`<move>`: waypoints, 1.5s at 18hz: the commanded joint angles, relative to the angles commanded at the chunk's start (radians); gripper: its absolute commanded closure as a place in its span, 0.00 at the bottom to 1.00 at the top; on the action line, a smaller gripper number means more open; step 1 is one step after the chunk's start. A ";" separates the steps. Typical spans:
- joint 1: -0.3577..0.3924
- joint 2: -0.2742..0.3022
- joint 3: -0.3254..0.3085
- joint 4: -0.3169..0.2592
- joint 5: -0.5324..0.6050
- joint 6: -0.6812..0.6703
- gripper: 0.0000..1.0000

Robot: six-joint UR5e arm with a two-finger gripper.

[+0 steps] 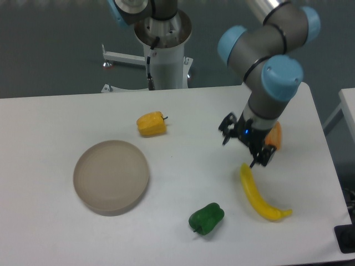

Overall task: Pick up the green pepper from the table
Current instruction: 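Move the open gripper down toward the green bell pepper, then close the gripper around the green bell pepper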

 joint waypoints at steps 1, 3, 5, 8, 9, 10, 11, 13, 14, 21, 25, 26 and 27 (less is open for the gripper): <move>-0.009 -0.017 0.014 0.002 -0.002 0.001 0.00; -0.017 -0.037 0.023 0.005 -0.002 -0.014 0.00; -0.031 -0.059 0.028 0.035 -0.002 -0.029 0.00; -0.045 -0.100 0.028 0.126 -0.002 -0.029 0.00; -0.049 -0.112 0.026 0.135 0.000 -0.029 0.00; -0.055 -0.118 0.026 0.140 0.000 -0.026 0.00; -0.057 -0.120 0.026 0.140 0.000 -0.028 0.00; -0.058 -0.134 0.029 0.141 0.000 -0.026 0.00; -0.061 -0.138 0.031 0.141 0.000 -0.029 0.00; -0.075 -0.166 0.036 0.141 0.003 -0.026 0.00; -0.075 -0.163 0.036 0.141 0.011 -0.025 0.45; -0.075 -0.149 0.030 0.140 0.014 -0.031 0.84; -0.075 -0.128 0.023 0.138 0.021 -0.032 1.00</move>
